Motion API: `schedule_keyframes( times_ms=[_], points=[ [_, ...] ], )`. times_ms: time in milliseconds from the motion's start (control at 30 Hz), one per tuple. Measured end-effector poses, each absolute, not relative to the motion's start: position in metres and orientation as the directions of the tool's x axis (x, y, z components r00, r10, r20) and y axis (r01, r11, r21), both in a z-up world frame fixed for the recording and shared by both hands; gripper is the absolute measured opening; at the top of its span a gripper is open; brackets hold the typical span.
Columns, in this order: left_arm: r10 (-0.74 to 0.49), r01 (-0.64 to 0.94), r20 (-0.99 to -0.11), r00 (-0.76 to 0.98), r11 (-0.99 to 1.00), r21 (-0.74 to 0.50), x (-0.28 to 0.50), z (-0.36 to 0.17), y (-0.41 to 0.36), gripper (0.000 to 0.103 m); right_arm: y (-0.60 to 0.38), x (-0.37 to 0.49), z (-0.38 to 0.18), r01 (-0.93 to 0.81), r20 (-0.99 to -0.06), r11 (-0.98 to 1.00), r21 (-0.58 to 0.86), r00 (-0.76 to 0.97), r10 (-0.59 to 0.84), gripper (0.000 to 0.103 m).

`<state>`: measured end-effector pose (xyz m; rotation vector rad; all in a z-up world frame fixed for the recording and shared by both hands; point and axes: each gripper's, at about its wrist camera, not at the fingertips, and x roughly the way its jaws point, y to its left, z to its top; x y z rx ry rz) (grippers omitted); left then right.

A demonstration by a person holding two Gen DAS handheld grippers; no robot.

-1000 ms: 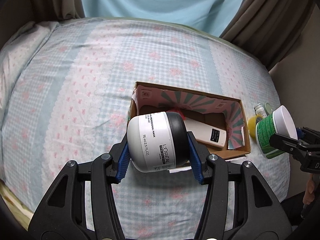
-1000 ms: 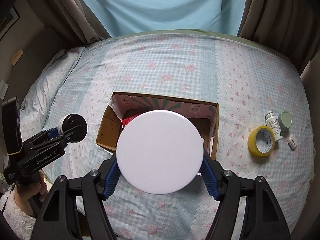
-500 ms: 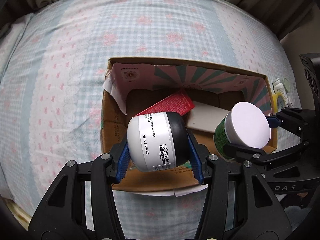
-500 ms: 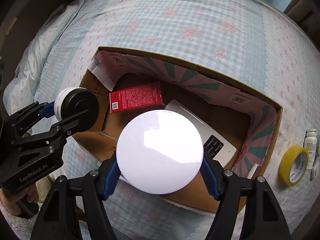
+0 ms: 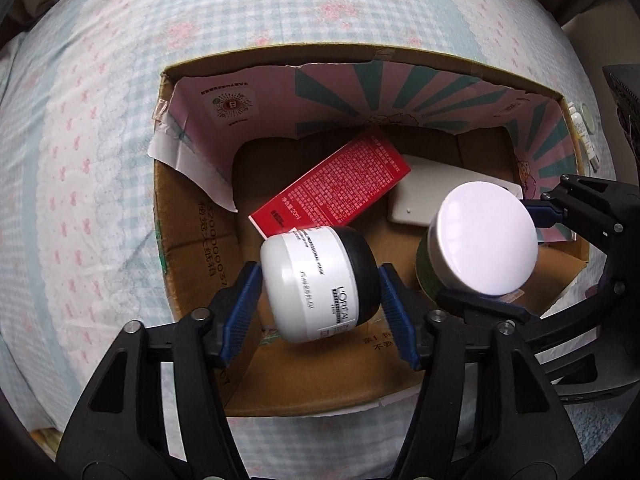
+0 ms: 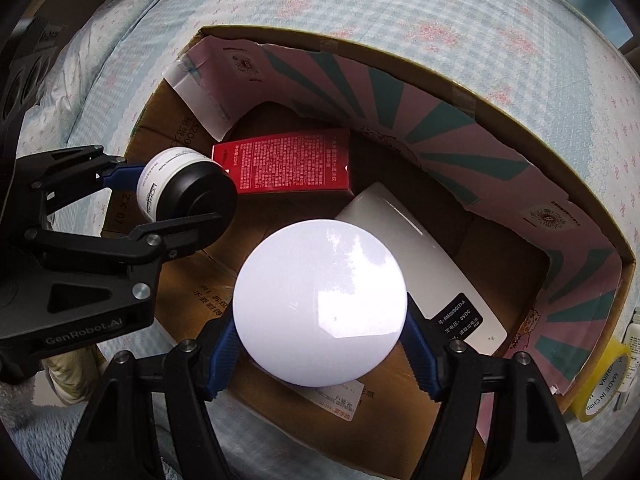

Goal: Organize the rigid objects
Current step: 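Open both tools to release the jars into the box, then lift both tools away from the box toward the remaining items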

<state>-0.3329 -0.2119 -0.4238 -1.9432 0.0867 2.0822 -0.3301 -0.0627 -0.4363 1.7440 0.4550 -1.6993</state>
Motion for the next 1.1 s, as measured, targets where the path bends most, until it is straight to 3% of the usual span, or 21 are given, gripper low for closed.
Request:
schedule_keyframes(
  times_ms=[67, 133, 633, 1100],
  points=[
    [0.288, -0.232, -0.957, -0.045, -0.934, -0.27, -0.331, -0.416, -0.219, 0.103, -0.061, -0.327, -0.436, 0.649, -0.968, -0.72, 0.244, 0.121, -0.219, 0.077],
    [0.274, -0.244, -0.96, -0.055, -0.936, -0.254, -0.327, -0.409, -0.219, 0.103, -0.057, -0.323, -0.434, 0.632, -0.951, -0.713, 0.303, 0.148, -0.273, 0.103],
    [0.272, -0.248, -0.953, -0.133, -0.94, -0.233, -0.31, -0.371, -0.228, 0.103, -0.041, -0.317, -0.401, 0.623, -0.958, -0.742, 0.246, 0.041, -0.284, 0.103],
    [0.25, -0.286, -0.907, -0.34, -0.946, -0.154, -0.268, -0.273, -0.224, 0.103, -0.016, -0.286, -0.33, 0.607, -0.962, -0.788, 0.107, -0.136, -0.235, 0.103]
  ],
)
